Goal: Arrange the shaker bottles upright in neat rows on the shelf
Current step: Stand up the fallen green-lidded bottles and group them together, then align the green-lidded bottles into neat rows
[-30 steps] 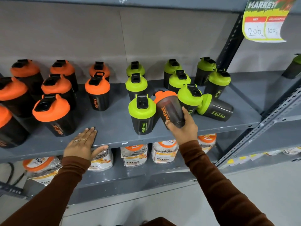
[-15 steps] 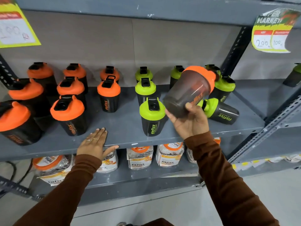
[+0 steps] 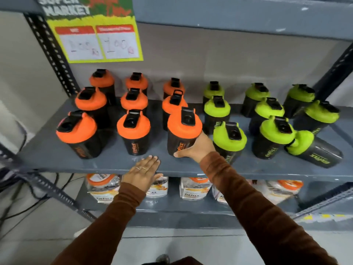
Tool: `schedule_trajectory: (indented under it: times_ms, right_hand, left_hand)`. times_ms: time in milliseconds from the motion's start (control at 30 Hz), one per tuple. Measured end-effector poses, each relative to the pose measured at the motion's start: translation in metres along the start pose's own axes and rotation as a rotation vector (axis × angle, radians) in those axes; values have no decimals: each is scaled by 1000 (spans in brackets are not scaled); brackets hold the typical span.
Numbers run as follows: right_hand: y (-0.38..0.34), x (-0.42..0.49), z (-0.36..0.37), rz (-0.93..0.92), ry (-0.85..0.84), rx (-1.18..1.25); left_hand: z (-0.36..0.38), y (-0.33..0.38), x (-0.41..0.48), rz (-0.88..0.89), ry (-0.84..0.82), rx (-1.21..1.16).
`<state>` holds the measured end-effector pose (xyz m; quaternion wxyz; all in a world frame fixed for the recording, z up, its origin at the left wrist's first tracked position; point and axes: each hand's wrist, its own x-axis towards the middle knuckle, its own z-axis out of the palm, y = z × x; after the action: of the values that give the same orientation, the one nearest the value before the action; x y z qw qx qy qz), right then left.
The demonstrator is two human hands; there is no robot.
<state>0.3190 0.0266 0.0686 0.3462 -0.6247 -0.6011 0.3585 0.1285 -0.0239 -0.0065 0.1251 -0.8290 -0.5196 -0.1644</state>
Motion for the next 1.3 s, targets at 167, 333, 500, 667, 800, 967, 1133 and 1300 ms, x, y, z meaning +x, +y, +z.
schedule_trajectory:
  times_ms: [167, 333, 500, 667, 800, 967, 1133, 1300]
  right_hand:
    - [19, 14, 27, 76, 19, -49]
    - [30, 10, 32, 49, 23, -44]
    - [47, -19, 23, 60, -28, 139]
    - [85, -64, -27, -174, 241, -118]
    - [120, -89, -101, -190, 525, -321]
    - [147, -78, -210, -207, 742, -636]
    - [164, -33, -278, 113, 433, -863]
    - [189, -18, -291, 102, 346, -1024]
  left_hand:
    - [11, -4, 0, 38, 67, 37]
    - [19, -1, -3, -10, 140, 3]
    - [31, 14, -12, 13, 203, -78]
    - [48, 69, -4, 228, 218, -144]
    - [53, 136, 28, 375, 150, -141]
    - [50, 223, 84, 349, 49, -169]
    - [53, 271, 123, 46, -129, -192]
    - [58, 279, 125, -55, -131, -142]
